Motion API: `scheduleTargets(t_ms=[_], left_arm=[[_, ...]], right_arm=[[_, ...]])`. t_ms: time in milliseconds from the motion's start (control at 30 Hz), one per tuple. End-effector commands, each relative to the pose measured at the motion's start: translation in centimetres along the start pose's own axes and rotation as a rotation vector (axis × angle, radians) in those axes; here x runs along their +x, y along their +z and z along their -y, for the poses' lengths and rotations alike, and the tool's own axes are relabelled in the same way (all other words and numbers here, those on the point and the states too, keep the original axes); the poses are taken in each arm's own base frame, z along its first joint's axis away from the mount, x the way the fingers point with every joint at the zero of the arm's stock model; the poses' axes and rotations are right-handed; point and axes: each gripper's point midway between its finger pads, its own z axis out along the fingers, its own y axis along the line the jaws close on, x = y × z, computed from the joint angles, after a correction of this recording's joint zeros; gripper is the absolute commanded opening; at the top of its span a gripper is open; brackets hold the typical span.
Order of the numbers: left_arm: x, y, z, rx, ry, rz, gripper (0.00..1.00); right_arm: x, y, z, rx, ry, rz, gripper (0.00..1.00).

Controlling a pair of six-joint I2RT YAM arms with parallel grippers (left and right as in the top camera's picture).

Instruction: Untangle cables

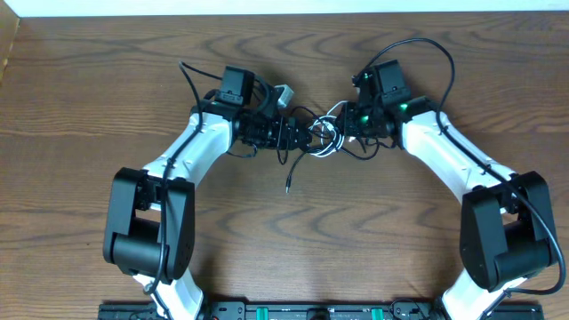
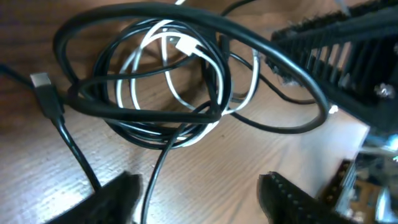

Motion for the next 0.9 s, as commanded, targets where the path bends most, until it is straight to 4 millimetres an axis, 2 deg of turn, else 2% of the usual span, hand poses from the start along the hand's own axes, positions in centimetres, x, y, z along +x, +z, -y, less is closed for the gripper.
scheduleTargets(t_ms=[0,67,167,200,433,467,500,567,633,733,800,867], left_arm=[[0.0,0.7,-0.8,-0.064,-0.011,-0.003,0.48],[0.1,0.8,-0.7,-0.064,-0.006,-0.006,0.35],[0.0,0.8,-0.6,-0.065,-0.004,-0.005,0.14],[0.0,0.8,-0.8,-0.076,-0.004,-0.003,0.09],[-0.2,0.2,-4.3,-0.279,-0.120,0.032,0.08],[-0.2,0.1,-4.6,-0.299,-0.125,0.033,0.10],[-0.2,0.1,-4.7,-0.302,-0.125,0.033,0.22],[-0.2,0.1,-4.7,-0.302,-0.125,0.033,0.61],[-0.2,0.1,-4.7,-0.302,-0.125,0.033,0.77],[-0.2,0.1,-4.7,-0.303,-0.126,0.033,0.80],[-0.2,0.0,-4.8,-0.306,-0.125,0.034,0.81],[-0.2,-0.1,-5.2,-0.330,-0.127,0.036,0.86]], right_arm=[[0.3,0.4,0.0,0.032,-0.007,0.004,0.25],[0.4,0.5,-0.1,0.038,-0.013,0.006,0.20],[0.5,0.5,-0.2,0.045,-0.019,0.008,0.01],[0.5,0.5,-0.2,0.045,-0.019,0.008,0.01],[0.5,0.6,-0.2,0.045,-0.019,0.008,0.01],[0.5,0.6,-0.2,0.046,-0.019,0.008,0.16],[0.5,0.5,-0.1,0.047,-0.019,0.008,0.32],[0.4,0.5,0.2,0.065,-0.018,0.013,0.59],[0.4,0.5,0.7,0.093,-0.017,0.018,0.75],[0.4,0.5,1.1,0.115,-0.023,0.018,0.91],[0.4,0.4,1.3,0.127,-0.044,0.021,0.99],[0.3,0.4,1.8,0.154,-0.069,0.026,0.99]])
